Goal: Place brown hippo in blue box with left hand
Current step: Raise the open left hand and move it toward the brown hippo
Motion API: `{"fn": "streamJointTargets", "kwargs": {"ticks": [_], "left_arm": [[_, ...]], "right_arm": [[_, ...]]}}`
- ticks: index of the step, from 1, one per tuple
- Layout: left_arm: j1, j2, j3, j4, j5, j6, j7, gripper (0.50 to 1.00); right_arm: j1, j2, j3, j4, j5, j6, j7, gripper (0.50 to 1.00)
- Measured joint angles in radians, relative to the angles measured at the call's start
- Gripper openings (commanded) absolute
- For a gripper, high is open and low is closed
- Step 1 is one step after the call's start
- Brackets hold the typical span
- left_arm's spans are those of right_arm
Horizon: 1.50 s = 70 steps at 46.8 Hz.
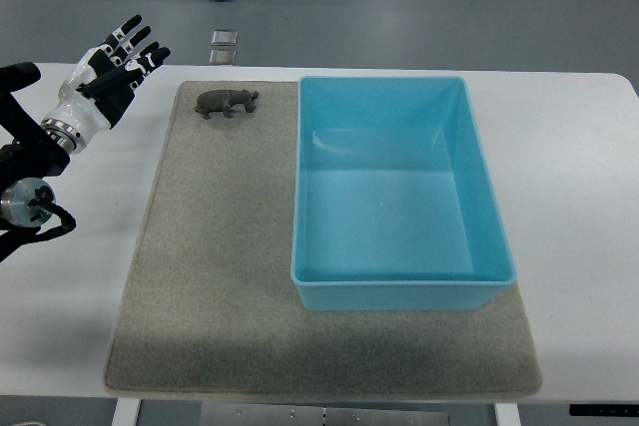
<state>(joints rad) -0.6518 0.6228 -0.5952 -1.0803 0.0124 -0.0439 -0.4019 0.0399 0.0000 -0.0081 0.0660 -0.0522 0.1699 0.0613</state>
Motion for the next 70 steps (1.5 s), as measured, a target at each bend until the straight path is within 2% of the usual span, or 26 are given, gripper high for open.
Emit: {"fn": "streamJointTargets", "kwargs": {"ticks": [36, 49, 57, 63, 70], "left_arm": [[-0.029, 0.000, -0.010, 0.002, 0.009, 0.000, -0.005, 1.000], [-0.038, 0.001, -0.013, 0.014, 0.239, 0.016, -0.010, 1.000], [-0.043, -0.002, -0.012, 0.020, 0.267, 0.005, -0.010, 1.000], [-0.075, -0.015, 0.003, 0.076, 0.297, 0.006, -0.006, 0.996], [-0.108, -0.052, 0.005, 0.146, 0.437, 0.049, 0.004, 0.996]], "right_arm": [[0.000, 0.000, 0.000, 0.000, 0.000, 0.000, 0.000, 0.936], [0.000, 0.000, 0.000, 0.000, 0.000, 0.000, 0.000, 0.936], [0.000, 0.000, 0.000, 0.000, 0.000, 0.000, 0.000, 0.936], [0.000, 0.000, 0.000, 0.000, 0.000, 0.000, 0.000, 0.936], [0.000, 0.000, 0.000, 0.000, 0.000, 0.000, 0.000, 0.936]]}}
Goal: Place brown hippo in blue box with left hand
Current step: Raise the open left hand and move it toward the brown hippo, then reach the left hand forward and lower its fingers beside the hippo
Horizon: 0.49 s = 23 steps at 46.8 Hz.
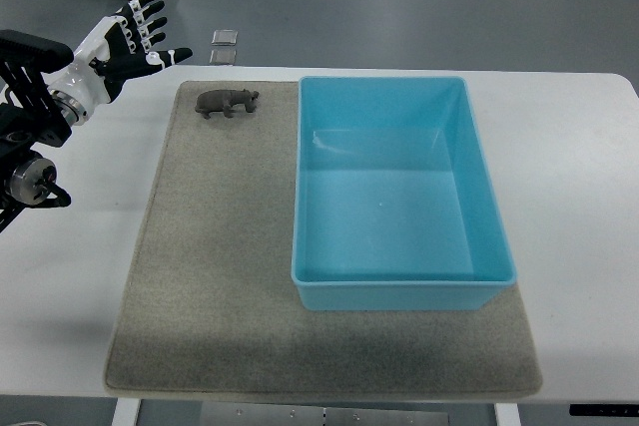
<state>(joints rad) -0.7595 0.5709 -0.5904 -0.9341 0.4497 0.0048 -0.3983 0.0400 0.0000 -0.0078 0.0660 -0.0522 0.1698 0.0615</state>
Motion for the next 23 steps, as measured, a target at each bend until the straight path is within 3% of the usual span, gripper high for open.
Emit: {"fn": "streamJointTargets", "kwargs": {"ticks": [7, 23], "left_arm": [[-0.028, -0.037, 0.001, 0.058, 0.095, 0.049, 0.007, 0.996], [-0.104, -0.085, 0.073, 0.142, 0.379, 0.052, 0.065, 0.999]], "right_arm": [[0.000, 0.000, -0.001, 0.000, 0.000, -0.001, 0.000, 0.936], [0.000, 0.000, 0.000, 0.000, 0.000, 0.000, 0.000, 0.936]]}}
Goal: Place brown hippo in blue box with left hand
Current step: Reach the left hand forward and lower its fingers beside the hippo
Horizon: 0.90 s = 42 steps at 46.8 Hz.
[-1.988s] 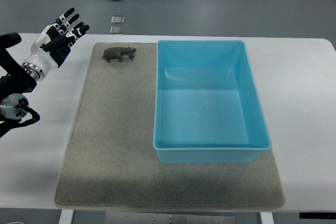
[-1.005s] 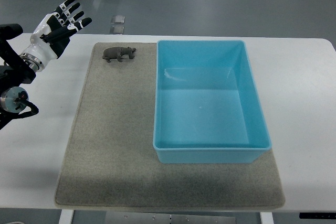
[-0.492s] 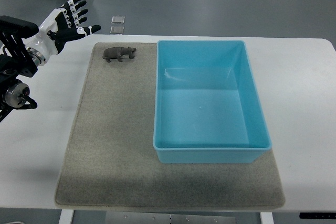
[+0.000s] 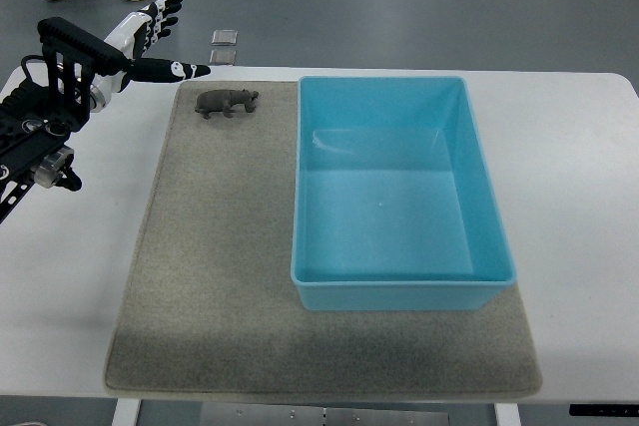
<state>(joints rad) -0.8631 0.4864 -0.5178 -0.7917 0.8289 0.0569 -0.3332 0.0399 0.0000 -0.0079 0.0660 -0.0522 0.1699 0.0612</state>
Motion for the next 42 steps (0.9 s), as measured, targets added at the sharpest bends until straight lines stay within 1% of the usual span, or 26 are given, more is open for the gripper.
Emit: {"fn": "streamJointTargets", "kwargs": {"ticks": [6, 13, 31, 42], "left_arm": [[-0.056, 0.000, 0.114, 0.029, 0.017, 0.001, 0.003, 1.000], [-0.104, -0.002, 0.193, 0.060, 0.039, 0.001, 0.002, 0.999], [-0.126, 0.005, 0.210, 0.091, 0.238, 0.000, 0.001, 0.996], [-0.128, 0.002, 0.213, 0.156, 0.393, 0.000, -0.002, 0.973]], "right_arm": [[0.000, 0.000, 0.000, 0.000, 0.000, 0.000, 0.000, 0.936], [0.000, 0.000, 0.000, 0.000, 0.000, 0.000, 0.000, 0.936], [0.000, 0.000, 0.000, 0.000, 0.000, 0.000, 0.000, 0.936], [0.000, 0.000, 0.000, 0.000, 0.000, 0.000, 0.000, 0.936]]}}
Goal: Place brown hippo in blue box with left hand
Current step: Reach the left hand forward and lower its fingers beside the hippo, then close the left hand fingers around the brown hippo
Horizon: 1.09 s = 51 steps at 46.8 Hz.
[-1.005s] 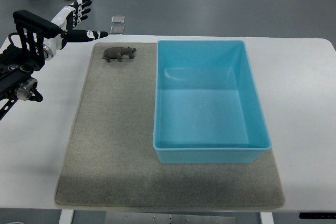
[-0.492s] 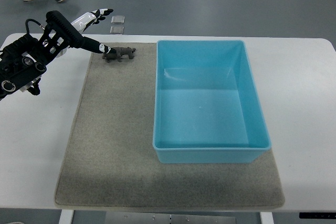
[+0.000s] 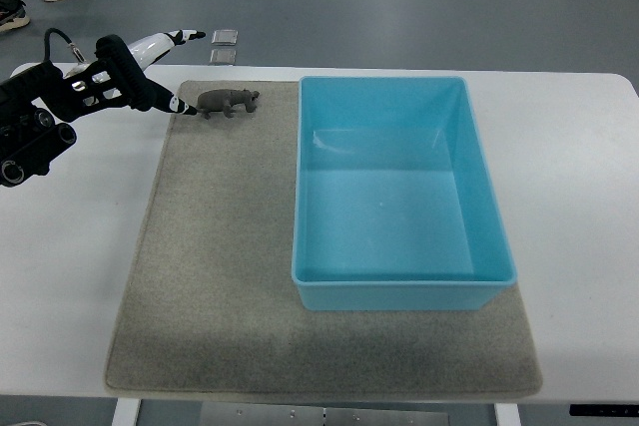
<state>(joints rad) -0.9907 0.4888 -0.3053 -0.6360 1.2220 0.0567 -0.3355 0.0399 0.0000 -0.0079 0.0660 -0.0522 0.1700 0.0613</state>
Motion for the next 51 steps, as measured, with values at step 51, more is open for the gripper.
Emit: {"fn": "streamJointTargets", "kwargs": {"ticks": [51], "left_arm": [[-0.043, -0.094, 0.067, 0.106, 0.062, 0.003, -0.008, 0.793]], "right_arm": [[0.000, 0.000, 0.000, 0.000, 0.000, 0.000, 0.000, 0.936]]}}
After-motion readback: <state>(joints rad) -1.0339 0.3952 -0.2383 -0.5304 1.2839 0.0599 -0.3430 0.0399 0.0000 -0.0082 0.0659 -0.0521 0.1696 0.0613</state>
